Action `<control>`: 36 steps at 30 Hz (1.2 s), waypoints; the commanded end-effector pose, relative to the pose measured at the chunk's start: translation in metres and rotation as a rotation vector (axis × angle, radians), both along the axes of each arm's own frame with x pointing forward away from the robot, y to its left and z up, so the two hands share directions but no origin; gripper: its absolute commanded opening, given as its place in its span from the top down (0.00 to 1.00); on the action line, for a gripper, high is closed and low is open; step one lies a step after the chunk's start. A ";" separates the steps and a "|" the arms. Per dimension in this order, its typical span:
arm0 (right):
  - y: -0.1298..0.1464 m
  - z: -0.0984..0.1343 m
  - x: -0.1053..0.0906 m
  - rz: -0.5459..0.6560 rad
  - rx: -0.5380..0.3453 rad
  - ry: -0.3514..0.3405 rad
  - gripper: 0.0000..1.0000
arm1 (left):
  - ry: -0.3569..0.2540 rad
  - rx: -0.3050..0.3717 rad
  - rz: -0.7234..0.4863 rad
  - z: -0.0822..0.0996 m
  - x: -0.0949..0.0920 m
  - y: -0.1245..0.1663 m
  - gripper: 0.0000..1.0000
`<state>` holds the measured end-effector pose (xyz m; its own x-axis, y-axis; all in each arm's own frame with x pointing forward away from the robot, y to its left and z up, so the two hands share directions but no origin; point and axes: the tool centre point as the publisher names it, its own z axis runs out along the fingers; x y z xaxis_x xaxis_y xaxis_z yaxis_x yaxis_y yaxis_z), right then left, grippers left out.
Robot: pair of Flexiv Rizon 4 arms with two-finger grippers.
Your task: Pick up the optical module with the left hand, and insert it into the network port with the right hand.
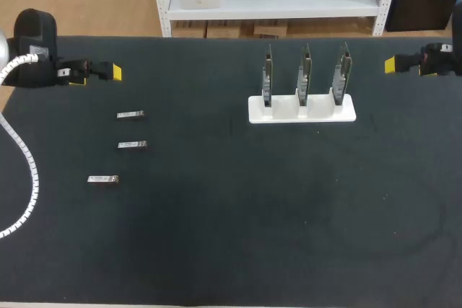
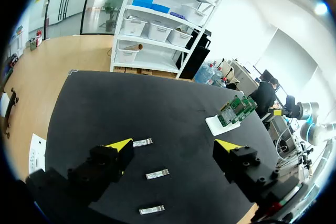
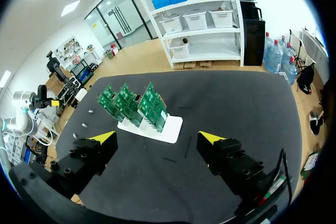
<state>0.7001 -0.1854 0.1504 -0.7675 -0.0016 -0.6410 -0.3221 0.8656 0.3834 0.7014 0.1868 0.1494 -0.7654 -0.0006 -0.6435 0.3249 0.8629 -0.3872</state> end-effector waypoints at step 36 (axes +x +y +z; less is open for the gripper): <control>0.001 0.000 -0.001 -0.003 -0.002 -0.001 0.00 | -0.029 0.738 -0.899 -0.034 0.073 0.022 0.00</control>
